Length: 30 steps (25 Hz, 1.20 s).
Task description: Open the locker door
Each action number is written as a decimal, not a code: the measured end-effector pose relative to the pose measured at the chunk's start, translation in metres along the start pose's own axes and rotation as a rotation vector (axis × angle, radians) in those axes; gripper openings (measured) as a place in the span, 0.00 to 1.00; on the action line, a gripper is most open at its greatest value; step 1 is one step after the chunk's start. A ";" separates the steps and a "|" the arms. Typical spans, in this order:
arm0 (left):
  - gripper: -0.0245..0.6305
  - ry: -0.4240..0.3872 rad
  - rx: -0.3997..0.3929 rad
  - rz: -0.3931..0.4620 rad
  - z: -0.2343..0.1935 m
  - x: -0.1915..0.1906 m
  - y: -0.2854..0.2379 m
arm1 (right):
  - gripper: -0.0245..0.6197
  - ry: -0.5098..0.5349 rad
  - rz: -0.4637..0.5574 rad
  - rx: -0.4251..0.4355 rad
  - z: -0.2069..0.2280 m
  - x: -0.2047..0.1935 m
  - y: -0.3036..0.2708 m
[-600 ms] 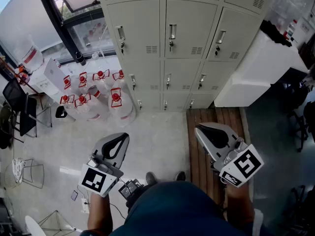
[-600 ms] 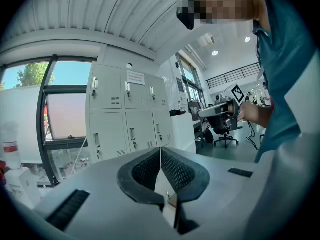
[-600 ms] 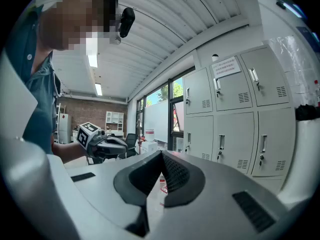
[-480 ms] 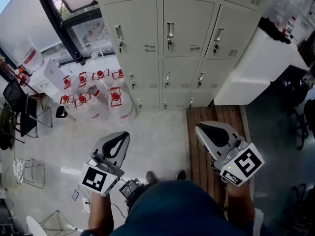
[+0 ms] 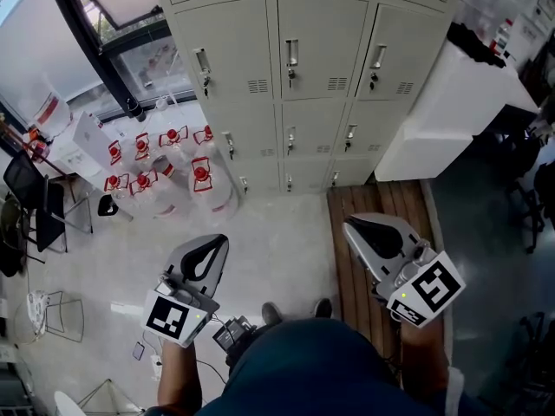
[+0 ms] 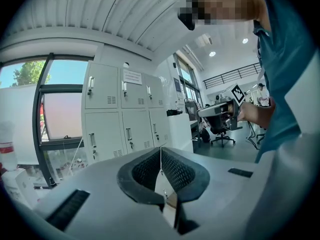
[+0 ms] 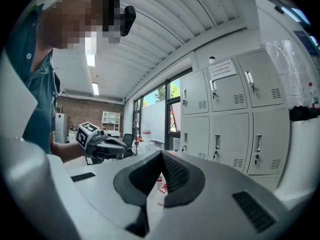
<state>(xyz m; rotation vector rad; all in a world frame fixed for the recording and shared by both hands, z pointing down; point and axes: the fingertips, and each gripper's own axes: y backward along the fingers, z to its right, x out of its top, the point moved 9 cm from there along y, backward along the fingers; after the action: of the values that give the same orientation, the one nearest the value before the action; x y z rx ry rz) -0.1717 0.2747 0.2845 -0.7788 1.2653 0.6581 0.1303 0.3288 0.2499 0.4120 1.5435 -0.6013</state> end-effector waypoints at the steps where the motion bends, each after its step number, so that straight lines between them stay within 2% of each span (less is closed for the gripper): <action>1: 0.07 0.001 -0.002 -0.001 -0.003 -0.001 0.001 | 0.10 -0.001 -0.001 -0.004 -0.001 -0.001 -0.003; 11: 0.07 0.013 -0.039 0.012 -0.057 -0.019 0.006 | 0.10 -0.058 0.047 -0.089 -0.008 0.001 -0.051; 16: 0.07 0.019 -0.065 0.018 -0.080 -0.026 -0.004 | 0.10 -0.051 0.034 -0.103 -0.004 0.004 -0.074; 21: 0.07 0.016 -0.053 -0.002 -0.094 -0.031 -0.035 | 0.10 -0.059 0.026 -0.092 0.031 0.000 -0.092; 30: 0.07 0.025 0.055 -0.007 -0.100 -0.015 -0.093 | 0.10 -0.068 0.037 0.017 0.118 -0.001 -0.130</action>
<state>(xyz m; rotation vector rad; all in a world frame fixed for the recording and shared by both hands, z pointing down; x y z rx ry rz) -0.1580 0.1390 0.3005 -0.7476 1.2974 0.6071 0.1476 0.1551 0.2679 0.4284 1.4635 -0.5945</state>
